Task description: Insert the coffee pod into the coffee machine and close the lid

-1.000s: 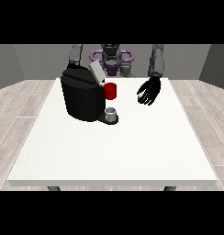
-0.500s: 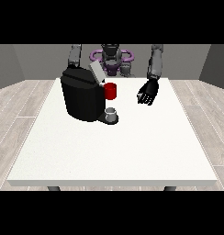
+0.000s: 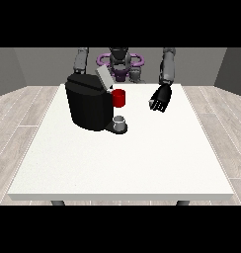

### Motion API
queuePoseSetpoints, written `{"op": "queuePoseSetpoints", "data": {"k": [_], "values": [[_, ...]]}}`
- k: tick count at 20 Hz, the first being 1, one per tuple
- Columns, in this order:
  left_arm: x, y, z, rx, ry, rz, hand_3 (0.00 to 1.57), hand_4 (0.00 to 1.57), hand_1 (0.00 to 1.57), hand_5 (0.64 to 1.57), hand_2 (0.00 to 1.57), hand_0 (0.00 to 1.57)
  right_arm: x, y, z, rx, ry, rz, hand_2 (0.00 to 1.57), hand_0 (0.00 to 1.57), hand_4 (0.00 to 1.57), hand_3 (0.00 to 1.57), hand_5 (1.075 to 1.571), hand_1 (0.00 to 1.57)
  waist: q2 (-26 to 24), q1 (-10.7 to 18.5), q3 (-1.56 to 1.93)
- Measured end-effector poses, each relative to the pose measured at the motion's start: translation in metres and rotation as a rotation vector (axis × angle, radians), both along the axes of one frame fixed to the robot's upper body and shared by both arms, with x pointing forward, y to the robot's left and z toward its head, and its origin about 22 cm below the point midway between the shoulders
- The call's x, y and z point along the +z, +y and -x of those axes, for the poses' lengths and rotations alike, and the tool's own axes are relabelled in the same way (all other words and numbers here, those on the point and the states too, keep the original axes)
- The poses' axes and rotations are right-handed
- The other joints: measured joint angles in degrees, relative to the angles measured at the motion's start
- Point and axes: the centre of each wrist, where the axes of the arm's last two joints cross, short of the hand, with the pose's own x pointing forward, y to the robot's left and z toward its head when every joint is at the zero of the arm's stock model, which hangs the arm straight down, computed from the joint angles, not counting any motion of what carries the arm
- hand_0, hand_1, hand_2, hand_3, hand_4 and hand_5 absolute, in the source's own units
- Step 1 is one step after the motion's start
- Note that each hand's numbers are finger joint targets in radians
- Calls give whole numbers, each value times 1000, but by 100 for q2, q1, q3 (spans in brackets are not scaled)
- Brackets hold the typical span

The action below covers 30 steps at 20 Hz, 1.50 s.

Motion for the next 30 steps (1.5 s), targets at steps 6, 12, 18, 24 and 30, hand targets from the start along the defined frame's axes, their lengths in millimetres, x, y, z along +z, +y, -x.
{"op": "queuePoseSetpoints", "data": {"k": [6, 12, 18, 24, 30], "values": [[12, -11, -10, -53, -29, 122, 1357, 517, 1449, 1571, 1434, 1449, -6, -2, -1, -55, 40, 52, 0, 0, 0, 0, 1571, 0, -150, 102, -3], [37, -31, -25, -92, 16, 172, 1325, 504, 1371, 1571, 1379, 1371, -25, -16, 2, -76, 98, 81, 0, 0, 0, 0, 1571, 0, -463, 198, 0], [62, -50, -37, -131, 49, 195, 1329, 542, 1402, 1571, 1390, 1402, -27, -17, 0, -65, 132, 91, 0, 0, 0, 0, 1571, 0, -737, 171, 0], [94, -53, -49, -136, 25, 197, 1351, 562, 1340, 1571, 1372, 1340, -21, -3, -1, -32, 109, 86, 0, 0, 0, 0, 1571, 0, -783, -31, -1], [142, -56, -65, -122, -13, 251, 1266, 502, 1235, 1571, 1265, 1235, -9, 6, -7, 2, 57, 61, 0, 0, 0, 0, 1571, 0, -713, -264, 0]]}}
